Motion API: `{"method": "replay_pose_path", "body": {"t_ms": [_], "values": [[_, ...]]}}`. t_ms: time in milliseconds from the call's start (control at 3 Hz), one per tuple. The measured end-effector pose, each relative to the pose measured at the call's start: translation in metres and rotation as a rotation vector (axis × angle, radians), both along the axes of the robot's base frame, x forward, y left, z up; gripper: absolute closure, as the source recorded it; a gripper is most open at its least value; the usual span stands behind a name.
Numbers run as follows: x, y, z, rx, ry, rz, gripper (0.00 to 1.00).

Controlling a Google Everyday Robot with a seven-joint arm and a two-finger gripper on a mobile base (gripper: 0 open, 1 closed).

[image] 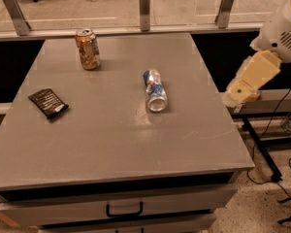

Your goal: Place redbull can upright

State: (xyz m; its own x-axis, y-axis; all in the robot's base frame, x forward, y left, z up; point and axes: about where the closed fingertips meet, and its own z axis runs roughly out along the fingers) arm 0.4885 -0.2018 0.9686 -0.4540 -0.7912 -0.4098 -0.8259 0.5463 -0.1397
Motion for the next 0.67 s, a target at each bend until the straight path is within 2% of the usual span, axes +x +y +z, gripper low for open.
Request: {"method": "replay_pose_path", "body": {"t_ms": [333,667], "values": [[0.034,0.016,-0.002,0.099,-0.011,-0.156,0.0],[0.064,0.029,-0.014,0.213,0.052,-0.295,0.0]]}}
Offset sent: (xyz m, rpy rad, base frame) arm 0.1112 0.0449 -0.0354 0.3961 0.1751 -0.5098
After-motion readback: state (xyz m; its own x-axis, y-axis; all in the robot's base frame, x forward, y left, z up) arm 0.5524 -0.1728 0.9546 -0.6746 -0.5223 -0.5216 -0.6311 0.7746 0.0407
